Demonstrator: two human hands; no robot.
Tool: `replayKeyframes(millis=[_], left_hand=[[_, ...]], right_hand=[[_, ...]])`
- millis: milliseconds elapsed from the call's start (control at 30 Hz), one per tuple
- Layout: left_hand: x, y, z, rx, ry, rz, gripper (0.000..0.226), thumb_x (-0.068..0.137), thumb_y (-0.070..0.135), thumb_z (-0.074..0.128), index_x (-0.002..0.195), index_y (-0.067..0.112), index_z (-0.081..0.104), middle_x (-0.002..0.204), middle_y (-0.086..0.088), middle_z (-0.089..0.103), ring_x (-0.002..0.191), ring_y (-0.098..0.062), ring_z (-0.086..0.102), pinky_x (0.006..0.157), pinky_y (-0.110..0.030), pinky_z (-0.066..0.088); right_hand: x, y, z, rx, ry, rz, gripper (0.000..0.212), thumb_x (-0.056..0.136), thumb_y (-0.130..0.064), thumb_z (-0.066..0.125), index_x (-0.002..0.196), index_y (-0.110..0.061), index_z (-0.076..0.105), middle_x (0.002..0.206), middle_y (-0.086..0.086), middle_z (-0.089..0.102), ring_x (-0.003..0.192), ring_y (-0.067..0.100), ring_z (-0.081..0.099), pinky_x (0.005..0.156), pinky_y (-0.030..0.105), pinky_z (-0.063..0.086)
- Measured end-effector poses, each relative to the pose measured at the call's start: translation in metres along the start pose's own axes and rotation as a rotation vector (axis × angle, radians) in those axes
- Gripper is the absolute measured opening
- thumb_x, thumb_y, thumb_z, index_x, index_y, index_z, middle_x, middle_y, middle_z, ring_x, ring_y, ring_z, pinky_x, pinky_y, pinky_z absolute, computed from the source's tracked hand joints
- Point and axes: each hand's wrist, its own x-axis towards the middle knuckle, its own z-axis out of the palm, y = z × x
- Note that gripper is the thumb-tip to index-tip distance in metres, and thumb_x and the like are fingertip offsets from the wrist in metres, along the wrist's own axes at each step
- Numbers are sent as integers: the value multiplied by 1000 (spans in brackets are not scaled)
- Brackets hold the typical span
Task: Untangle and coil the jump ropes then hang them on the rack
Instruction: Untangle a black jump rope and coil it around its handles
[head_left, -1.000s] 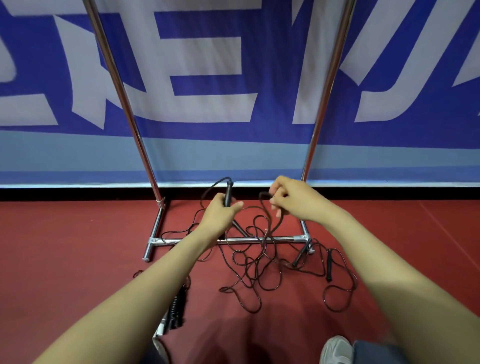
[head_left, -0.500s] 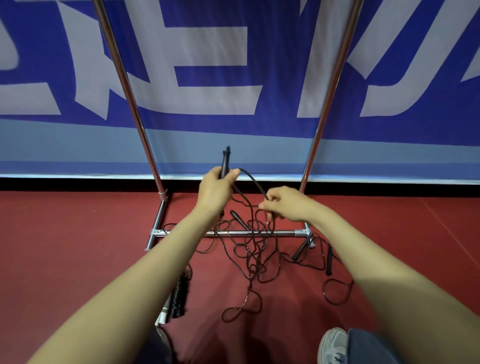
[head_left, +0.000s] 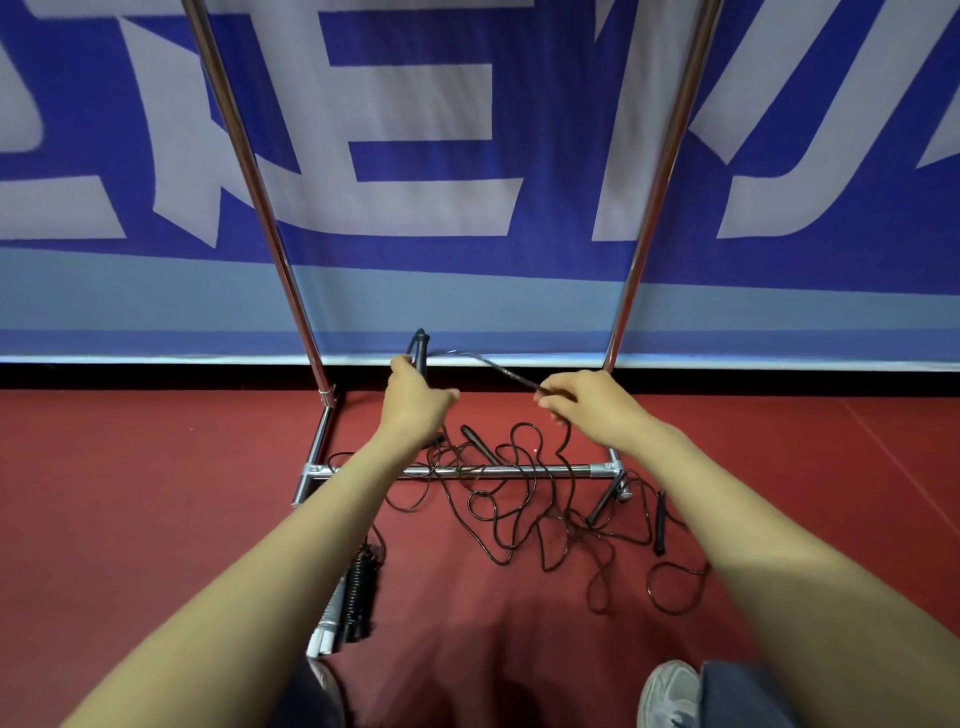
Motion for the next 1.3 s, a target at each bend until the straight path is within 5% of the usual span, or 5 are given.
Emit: replayKeyframes(millis=[400,733,900,1033,1300], left_hand=[[-15,9,12,28,-358,257,19,92,26,62,91,8,62,59,8,38,56,-13,36,64,-32,37],[-9,32,-13,-576,-80,184,18,97,19,55,79,18,49,55,8,31,52,-12,28,53,-27,27],[3,4,-10,0,-40,57,28,89,24,68,97,10,45,74,1,44,63,-15,41,52,-27,31],[-7,5,1,9,-136,155,25,83,28,75,90,13,56,67,6,49,57,-8,43,45,-12,34],[-20,14,12,20,-266,335,38,85,39,69,73,8,50,58,5,36,52,-12,31,53,-29,27]], right_hand=[[-8,-29,-4,159,35,-107,17,91,-24,65,92,-24,48,80,-3,64,71,11,54,67,27,43],[-10,17,14,-142,-289,126,11,93,-12,56,83,-15,53,75,-7,58,72,14,56,59,19,39],[-11,21,7,-108,-113,163,17,99,-11,42,88,-14,55,83,5,69,64,12,56,56,23,39],[-13,0,5,-166,-113,-37,10,98,-23,51,90,-27,54,76,-6,67,67,8,57,67,30,44],[-16,-28,-8,50,4,-139,8,96,-23,57,91,-18,62,76,-6,70,74,9,63,71,25,44]])
